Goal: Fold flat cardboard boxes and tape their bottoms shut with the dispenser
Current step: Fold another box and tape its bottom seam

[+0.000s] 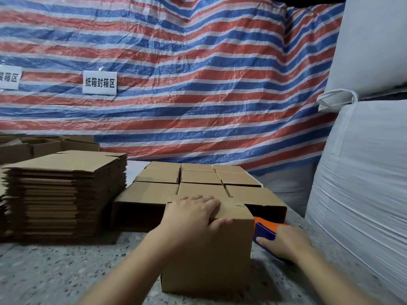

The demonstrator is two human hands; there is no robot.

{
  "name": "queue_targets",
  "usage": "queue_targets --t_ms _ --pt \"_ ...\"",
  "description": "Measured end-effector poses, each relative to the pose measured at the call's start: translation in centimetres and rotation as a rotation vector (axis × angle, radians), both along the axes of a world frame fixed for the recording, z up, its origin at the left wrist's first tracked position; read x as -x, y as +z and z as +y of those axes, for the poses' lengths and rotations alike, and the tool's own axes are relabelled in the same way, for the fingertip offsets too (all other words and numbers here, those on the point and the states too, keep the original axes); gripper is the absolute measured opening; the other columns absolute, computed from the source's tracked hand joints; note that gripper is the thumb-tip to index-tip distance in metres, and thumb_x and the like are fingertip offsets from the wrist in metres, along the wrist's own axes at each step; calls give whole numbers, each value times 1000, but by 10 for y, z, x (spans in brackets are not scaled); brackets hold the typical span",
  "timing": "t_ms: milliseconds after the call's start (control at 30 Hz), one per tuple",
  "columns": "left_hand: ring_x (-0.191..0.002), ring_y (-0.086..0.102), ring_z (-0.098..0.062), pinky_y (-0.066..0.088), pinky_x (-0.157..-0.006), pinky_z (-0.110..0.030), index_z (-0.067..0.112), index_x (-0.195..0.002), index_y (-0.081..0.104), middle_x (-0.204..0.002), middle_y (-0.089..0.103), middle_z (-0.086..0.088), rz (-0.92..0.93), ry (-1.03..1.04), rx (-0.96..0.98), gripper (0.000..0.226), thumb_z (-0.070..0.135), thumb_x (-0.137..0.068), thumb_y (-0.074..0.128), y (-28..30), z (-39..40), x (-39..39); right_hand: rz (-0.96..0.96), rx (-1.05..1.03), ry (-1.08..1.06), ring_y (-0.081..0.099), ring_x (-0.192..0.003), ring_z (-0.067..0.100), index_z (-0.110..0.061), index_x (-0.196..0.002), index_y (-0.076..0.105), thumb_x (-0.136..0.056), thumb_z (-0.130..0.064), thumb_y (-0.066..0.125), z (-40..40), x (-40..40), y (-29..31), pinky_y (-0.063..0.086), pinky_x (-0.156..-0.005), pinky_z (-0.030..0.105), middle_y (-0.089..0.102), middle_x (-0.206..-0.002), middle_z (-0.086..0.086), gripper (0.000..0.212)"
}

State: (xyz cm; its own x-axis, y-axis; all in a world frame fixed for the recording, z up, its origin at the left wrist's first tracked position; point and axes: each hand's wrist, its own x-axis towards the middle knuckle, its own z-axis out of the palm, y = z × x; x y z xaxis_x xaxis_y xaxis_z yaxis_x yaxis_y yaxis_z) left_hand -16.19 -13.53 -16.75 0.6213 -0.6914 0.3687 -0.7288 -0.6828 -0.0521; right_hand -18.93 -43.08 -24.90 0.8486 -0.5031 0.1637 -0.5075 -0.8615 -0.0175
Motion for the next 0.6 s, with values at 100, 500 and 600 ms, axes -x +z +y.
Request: queue_targets --t_ms 100,500,600 --pt "-136 41 -12 32 -112 -38 34 -141 42 -149 45 12 -1 -6 5 72 77 -89 14 0 0 0 -8 48 38 54 -67 10 -27 -71 45 -89 -73 48 -1 3 -3 34 -51 26 53 -71 -9 50" --pt "-137 40 -12 31 -112 -37 33 -143 41 -150 44 11 8 -38 27 70 75 -91 18 -3 0 -5 -582 -657 162 66 -58 21 -8 -72 71 -91 -47 69 1 27 86 45 -56 28 69 -57 0 44" --pt "-139 39 -12 30 -114 -37 34 -145 39 -153 42 11 11 -51 28 72 77 -91 17 -4 -1 -7 -706 -872 271 65 -62 21 -3 -85 73 -89 -49 67 20 33 135 47 -63 32 74 -68 9 47"
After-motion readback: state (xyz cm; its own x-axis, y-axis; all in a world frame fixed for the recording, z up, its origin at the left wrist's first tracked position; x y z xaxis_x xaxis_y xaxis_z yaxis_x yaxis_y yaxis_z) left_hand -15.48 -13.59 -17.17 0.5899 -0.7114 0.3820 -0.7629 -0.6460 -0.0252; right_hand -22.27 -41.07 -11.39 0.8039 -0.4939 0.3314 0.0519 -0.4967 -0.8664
